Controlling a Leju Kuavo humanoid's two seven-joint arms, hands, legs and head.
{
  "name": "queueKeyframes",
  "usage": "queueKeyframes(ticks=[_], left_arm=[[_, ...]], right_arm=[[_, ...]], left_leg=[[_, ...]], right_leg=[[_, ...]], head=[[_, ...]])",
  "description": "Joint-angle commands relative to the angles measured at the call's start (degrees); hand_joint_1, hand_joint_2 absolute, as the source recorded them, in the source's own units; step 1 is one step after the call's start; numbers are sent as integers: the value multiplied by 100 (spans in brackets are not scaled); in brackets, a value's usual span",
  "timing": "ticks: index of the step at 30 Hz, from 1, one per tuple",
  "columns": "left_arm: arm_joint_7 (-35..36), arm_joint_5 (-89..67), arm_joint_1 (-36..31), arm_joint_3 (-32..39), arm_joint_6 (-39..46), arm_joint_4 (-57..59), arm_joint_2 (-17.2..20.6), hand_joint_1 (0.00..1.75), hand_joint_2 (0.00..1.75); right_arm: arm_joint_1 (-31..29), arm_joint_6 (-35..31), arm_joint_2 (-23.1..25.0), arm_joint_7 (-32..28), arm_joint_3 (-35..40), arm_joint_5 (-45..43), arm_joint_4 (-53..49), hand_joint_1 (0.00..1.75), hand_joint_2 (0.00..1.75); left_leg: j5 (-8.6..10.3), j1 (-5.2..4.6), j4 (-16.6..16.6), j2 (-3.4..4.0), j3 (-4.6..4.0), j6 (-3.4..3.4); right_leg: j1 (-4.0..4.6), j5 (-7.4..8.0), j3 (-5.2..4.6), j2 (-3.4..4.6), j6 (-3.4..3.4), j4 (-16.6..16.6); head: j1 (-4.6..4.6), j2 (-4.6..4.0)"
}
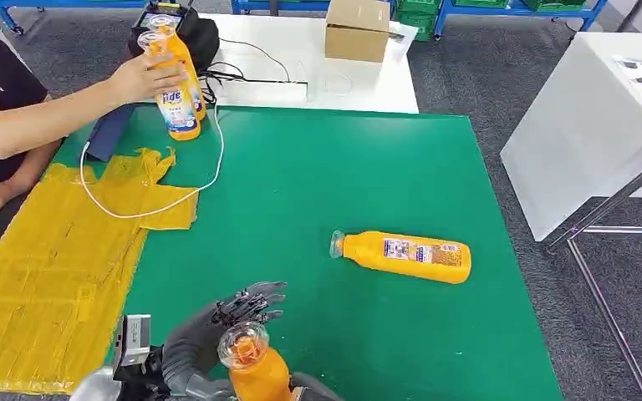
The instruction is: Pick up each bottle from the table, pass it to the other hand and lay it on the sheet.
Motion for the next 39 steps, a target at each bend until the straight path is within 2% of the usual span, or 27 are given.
queueKeyframes(ticks=[1, 17, 27, 28, 29, 30, 31, 37, 38, 39], left_arm=[[66, 27, -263, -296, -3, 381, -28, 175, 175], [-160, -233, -257, -405, -34, 301, 165, 175, 175], [-304, -316, -207, -405, -53, 318, 243, 175, 175], [-313, -310, -192, -392, -53, 315, 237, 9, 175], [-323, -288, -173, -378, -75, 311, 224, 0, 175], [-293, -199, -152, -345, -73, 353, 197, 0, 175], [-254, -177, -137, -333, -59, 335, 205, 0, 0], [-283, -93, -66, -248, -95, 341, 146, 0, 0], [-286, -88, -55, -242, -105, 329, 149, 0, 175], [-291, -81, -41, -236, -120, 313, 162, 0, 175]], right_arm=[[-161, 103, 79, 69, 306, -4, 563, 175, 175], [-172, 108, 64, 57, 318, -15, 550, 175, 175], [-170, 109, 158, -54, 38, 7, 374, 175, 175], [-163, 111, 163, -59, 21, 11, 365, 175, 175], [-146, 125, 180, -88, -19, 32, 351, 175, 175], [-137, 131, 190, -102, -43, 43, 339, 175, 175], [-127, 132, 199, -106, -61, 46, 329, 175, 175], [-67, 105, 201, -155, -109, 94, 257, 175, 175], [-58, 95, 197, -168, -119, 94, 236, 175, 175], [-45, 81, 189, -182, -134, 90, 200, 175, 175]], left_leg=[[0, -3, -11, -3, 16, 11], [1, -6, -15, -3, 19, 16], [-1, -4, -7, 3, 11, 11], [-1, -7, -12, 4, 17, 14], [-1, -3, -7, 2, 12, 10], [0, -7, -11, 2, 17, 14], [0, -8, -14, 4, 19, 17], [-1, -7, -12, 5, 17, 14], [-1, -3, -6, 2, 10, 10], [-2, -6, -10, 2, 17, 13]], right_leg=[[2, -3, 19, -10, -22, -10], [1, -4, 15, -12, -33, -11], [1, -3, 11, -2, -23, -4], [0, -3, 17, -4, -30, -7], [2, -2, 12, -3, -22, -5], [-1, -3, 15, -5, -28, -6], [0, -3, 17, -5, -34, -9], [0, -3, 18, -2, -30, -7], [1, -3, 12, -3, -20, -4], [0, -4, 18, -5, -27, -7]], head=[[0, 0], [0, 0], [0, 0], [0, 0], [0, 0], [0, 0], [0, 0], [0, 0], [0, 0], [0, 0]])
